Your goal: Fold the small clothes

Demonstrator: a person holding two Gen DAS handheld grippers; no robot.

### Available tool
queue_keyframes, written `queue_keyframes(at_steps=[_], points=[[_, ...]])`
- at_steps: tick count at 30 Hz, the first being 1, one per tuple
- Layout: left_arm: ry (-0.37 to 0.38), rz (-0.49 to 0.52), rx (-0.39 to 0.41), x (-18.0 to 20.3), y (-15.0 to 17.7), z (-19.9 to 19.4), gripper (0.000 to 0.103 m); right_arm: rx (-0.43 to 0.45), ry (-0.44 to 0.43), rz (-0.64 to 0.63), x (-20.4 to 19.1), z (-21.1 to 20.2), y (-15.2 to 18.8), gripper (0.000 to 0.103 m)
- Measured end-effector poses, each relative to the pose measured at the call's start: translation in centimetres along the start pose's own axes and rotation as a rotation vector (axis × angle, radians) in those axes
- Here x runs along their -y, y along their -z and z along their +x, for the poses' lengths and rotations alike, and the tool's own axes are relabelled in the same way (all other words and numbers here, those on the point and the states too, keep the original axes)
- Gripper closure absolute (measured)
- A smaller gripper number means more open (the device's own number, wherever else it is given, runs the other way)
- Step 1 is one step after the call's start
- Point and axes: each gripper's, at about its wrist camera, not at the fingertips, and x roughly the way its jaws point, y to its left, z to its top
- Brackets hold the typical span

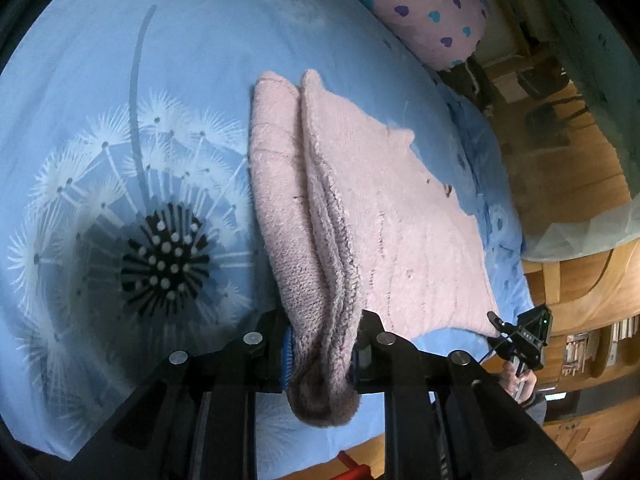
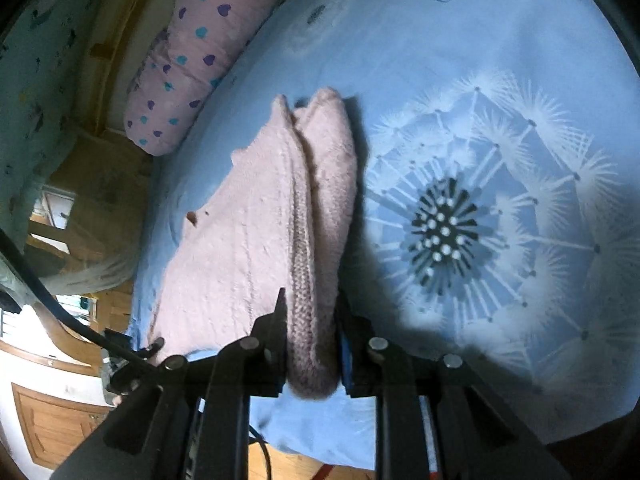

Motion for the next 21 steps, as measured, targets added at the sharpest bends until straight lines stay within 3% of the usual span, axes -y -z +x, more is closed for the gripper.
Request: queue_keyframes(at_steps=[4, 6, 8, 10, 15, 17, 21], points=[[0.016, -0.055, 0.003, -0.7, -0.2, -0.2, 0.083, 0.008, -0.011, 0.036, 1.1, -0.5, 0.2, 0.077], [0.010, -0.068, 0.031, -0.7, -0.2, -0.9, 0.080, 0.043, -0.001, 0.032, 1.1, -1.3, 0.0, 0.064], [-0.026, -0.054, 0.072, -0.4, -0.2, -1.8, 0.079, 0.074, -0.006, 0.023, 0.9, -2.0, -0.3, 0.042], [-0.053, -0.037, 0.114, 0.2, -0.2, -2.4, 0.079, 0.091, -0.025, -0.019, 0.3, -2.3, -1.0, 0.037], [-0.097, 0.040, 0.200, 2.6, -0.8, -3.2, 0.079, 0.024, 0.025, -0.205, -1.8, -0.6, -4.4, 0.034], [-0.118, 0.075, 0.226, 3.7, -1.0, -3.2, 0.079, -0.026, 0.006, -0.219, -1.6, 0.6, -5.9, 0.034], [-0.147, 0.177, 0.197, 6.7, -1.5, -1.3, 0.079, -0.074, -0.034, -0.193, -0.7, 2.5, -8.3, 0.032]])
